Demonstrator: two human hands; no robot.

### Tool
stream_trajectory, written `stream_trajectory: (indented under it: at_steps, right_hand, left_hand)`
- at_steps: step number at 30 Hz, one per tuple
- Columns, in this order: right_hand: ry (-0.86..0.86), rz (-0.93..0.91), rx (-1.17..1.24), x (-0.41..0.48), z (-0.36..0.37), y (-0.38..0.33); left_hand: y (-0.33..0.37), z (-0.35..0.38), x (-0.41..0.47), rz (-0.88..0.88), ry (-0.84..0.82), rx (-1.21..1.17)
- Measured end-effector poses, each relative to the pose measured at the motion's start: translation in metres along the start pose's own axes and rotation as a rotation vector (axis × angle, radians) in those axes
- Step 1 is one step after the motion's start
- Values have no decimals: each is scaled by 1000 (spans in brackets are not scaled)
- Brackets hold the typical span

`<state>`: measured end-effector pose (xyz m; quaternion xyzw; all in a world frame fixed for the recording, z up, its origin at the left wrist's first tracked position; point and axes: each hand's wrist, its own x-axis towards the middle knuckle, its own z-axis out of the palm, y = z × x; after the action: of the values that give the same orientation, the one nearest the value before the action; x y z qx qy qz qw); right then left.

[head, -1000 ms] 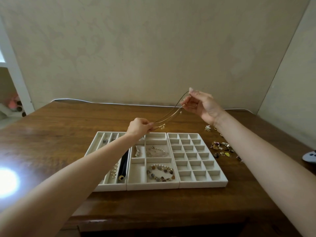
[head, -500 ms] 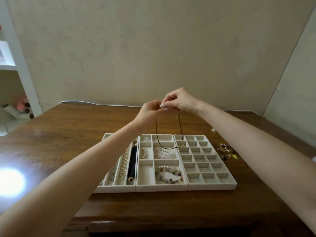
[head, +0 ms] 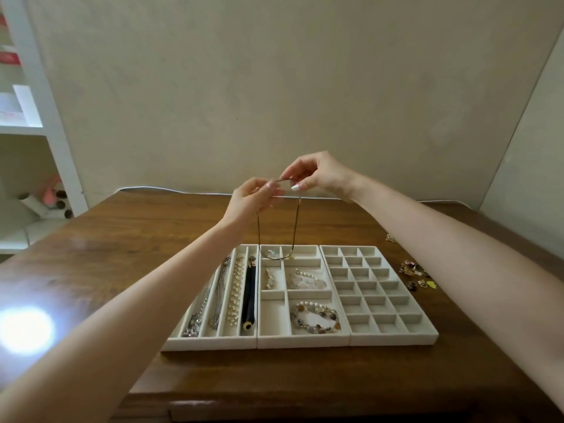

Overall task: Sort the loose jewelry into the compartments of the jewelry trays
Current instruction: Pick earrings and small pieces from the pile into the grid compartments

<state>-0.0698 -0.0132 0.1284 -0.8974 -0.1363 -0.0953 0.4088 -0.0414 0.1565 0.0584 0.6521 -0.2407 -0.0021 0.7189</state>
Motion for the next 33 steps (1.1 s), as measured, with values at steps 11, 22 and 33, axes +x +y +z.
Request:
stream_trajectory:
  at_steps: [11,22,33]
  right_hand:
    - [404,-165,68,35,21,-44]
    - [337,-4,36,59,54,-33]
    - [39,290,343,69,149,-21]
  left_hand:
    - [-15,-24,-30,-93,-318,325]
    - [-21,-90,-86,-230,63,126]
    - [-18,-110,-136,17,174,1078]
